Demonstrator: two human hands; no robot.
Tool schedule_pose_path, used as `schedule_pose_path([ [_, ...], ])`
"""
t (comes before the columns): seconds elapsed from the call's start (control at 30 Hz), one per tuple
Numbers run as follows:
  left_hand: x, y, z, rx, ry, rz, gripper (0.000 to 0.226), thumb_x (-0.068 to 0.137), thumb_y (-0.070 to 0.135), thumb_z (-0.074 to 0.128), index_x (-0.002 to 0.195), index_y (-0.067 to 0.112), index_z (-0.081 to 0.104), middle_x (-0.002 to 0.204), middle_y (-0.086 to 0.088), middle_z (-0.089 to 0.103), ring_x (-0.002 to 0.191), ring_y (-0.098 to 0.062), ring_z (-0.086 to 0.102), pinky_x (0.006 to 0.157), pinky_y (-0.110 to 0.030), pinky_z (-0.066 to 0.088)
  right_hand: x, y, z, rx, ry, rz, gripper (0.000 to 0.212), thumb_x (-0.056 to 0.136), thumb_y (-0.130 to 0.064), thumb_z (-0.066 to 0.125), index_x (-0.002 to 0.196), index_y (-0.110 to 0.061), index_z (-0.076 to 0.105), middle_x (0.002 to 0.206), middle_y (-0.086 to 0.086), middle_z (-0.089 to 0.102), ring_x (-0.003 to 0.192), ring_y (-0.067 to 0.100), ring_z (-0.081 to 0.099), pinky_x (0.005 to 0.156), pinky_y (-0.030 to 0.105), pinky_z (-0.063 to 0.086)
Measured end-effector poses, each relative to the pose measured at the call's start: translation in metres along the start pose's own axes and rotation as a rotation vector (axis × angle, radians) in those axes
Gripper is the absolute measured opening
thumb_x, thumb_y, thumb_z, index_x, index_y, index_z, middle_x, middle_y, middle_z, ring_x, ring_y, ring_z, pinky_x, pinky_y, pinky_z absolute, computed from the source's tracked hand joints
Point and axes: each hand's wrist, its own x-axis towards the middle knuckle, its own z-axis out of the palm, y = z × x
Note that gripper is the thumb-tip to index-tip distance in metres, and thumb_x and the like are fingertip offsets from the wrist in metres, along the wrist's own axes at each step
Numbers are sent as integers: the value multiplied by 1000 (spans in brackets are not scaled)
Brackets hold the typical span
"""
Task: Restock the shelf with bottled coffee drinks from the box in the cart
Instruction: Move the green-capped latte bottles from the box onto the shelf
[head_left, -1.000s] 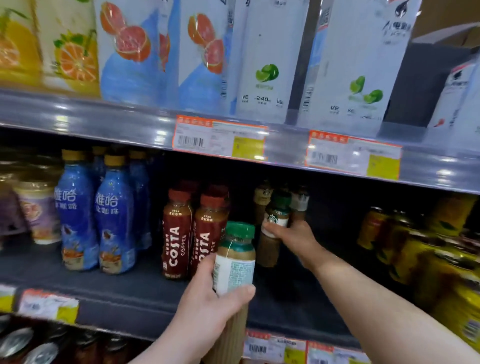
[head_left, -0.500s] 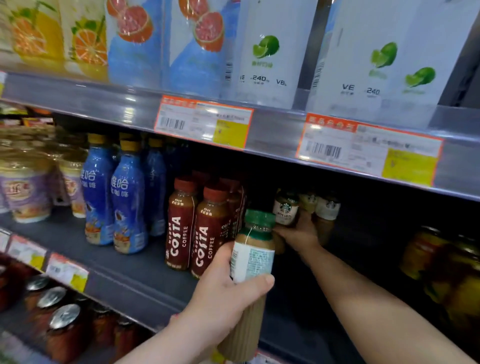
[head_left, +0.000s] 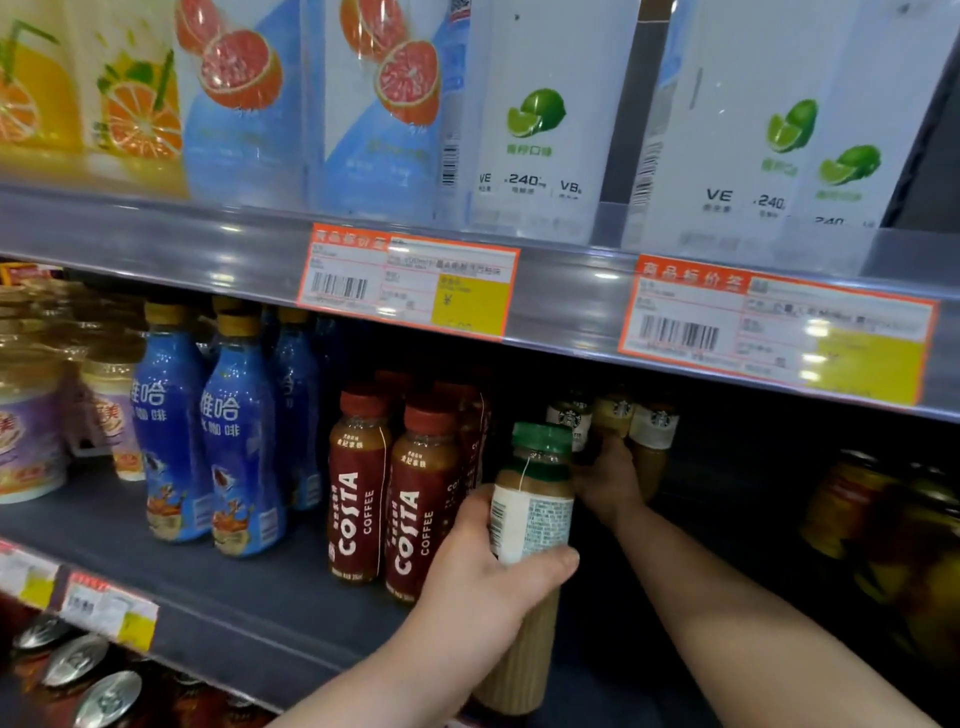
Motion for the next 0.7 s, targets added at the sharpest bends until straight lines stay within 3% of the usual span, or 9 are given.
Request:
schedule_pose_path([
  [0.1, 13, -5, 10, -11, 20, 5, 42, 79, 18, 73, 109, 33, 47, 98, 9, 66, 85, 0, 62, 61, -4, 46, -38, -28, -23, 33, 10, 43, 34, 78, -20, 71, 108, -6, 63, 107, 9, 68, 101, 22, 63, 85, 27, 48],
  [0.17, 24, -11, 21, -15, 23, 25, 39, 82, 18, 70, 109, 33, 46, 98, 10, 65, 87, -1, 61, 61, -5, 46, -60, -37, -40, 138, -114, 116, 23, 84, -4, 60, 108, -6, 62, 107, 9, 68, 102, 25, 62, 88, 32, 48],
  [0.27, 43, -17, 39, -4, 15, 57, 39, 87, 19, 65, 110, 37, 39, 100, 14, 59, 91, 2, 57, 64, -5, 42, -92, -48, -68, 176, -475, 130, 52, 75, -2, 54, 123, -22, 56, 117, 3, 65, 107, 21, 60, 87, 34, 52],
  [0.37, 58, -23, 52, 16, -16, 88, 40, 89, 17, 61, 116, 32, 35, 108, 7, 58, 97, -2, 56, 71, -6, 43, -115, -56, -84, 70, -612, 96, 71, 66, -12, 57, 131, -35, 41, 126, -3, 58, 116, 13, 55, 94, 28, 47],
  [0.5, 72, -35, 63, 185, -106, 168, 54, 82, 30, 64, 124, 34, 31, 124, 1, 52, 113, -7, 52, 96, -21, 41, -121, -45, -80, 38, -420, 58, 67, 78, -8, 68, 135, -26, 38, 125, -9, 55, 118, 4, 51, 91, 12, 43],
  [0.6, 79, -34, 58, 395, -192, 181, 68, 83, 33, 66, 140, 27, 30, 136, 1, 40, 126, -7, 38, 102, -19, 30, -110, -33, -78, 48, -282, 81, 63, 79, -8, 70, 129, -26, 38, 119, -8, 57, 114, 8, 53, 93, 19, 44],
  [0.7, 77, -40, 40, 812, -373, 73, 74, 87, 52, 54, 148, 29, 20, 154, 0, 22, 141, -21, 24, 113, -32, 26, -96, -26, -75, 73, -132, 122, 69, 76, -6, 74, 133, -18, 38, 125, 3, 59, 109, 12, 56, 92, 25, 46],
])
